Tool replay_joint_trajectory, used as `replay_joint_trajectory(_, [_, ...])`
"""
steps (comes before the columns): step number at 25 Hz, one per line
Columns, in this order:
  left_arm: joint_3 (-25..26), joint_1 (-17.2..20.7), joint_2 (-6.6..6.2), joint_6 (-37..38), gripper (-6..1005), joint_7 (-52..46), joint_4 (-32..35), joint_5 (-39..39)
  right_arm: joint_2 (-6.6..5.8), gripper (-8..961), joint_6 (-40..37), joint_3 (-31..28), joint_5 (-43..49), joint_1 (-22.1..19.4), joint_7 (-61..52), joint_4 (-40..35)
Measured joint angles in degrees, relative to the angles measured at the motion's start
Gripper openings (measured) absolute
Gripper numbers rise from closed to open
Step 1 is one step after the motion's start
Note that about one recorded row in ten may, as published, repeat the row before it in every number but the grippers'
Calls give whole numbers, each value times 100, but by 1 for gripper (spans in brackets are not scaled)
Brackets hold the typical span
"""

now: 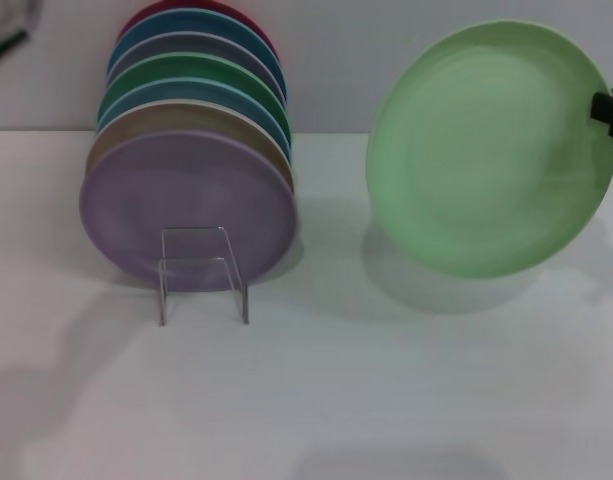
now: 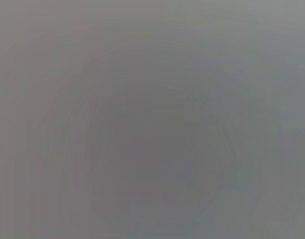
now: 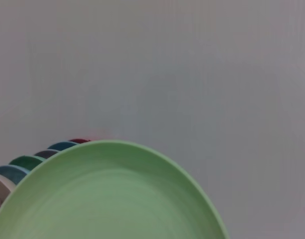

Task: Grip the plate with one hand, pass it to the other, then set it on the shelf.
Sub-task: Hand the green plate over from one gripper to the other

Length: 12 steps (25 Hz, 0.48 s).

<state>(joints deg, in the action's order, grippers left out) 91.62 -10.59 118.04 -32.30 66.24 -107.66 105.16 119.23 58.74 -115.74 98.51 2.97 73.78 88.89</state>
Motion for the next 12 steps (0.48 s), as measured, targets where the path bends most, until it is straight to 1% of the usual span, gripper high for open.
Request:
replay_joint_trajectory(2, [254, -174, 4, -914, 762, -29, 83, -111, 12, 19, -1, -21, -29, -4, 47, -6])
replay_joint_trajectory(3, [292, -273, 12, -1449, 761, -65, 151, -99, 12, 19, -4, -24, -119, 5, 64, -37])
replay_joint_trajectory(4, [292, -273, 12, -1449, 761, -65, 151, -99, 11, 19, -2, -24, -176, 12, 70, -51])
replay_joint_trajectory(8, [259, -483, 10, -2215, 758, -231, 393, -77, 1, 19, 54, -23, -327, 14, 98, -36])
replay_joint_trajectory(12, [97, -590, 29, -2450, 756, -254, 589, 191, 6, 19, 89, -16, -352, 10, 101, -15])
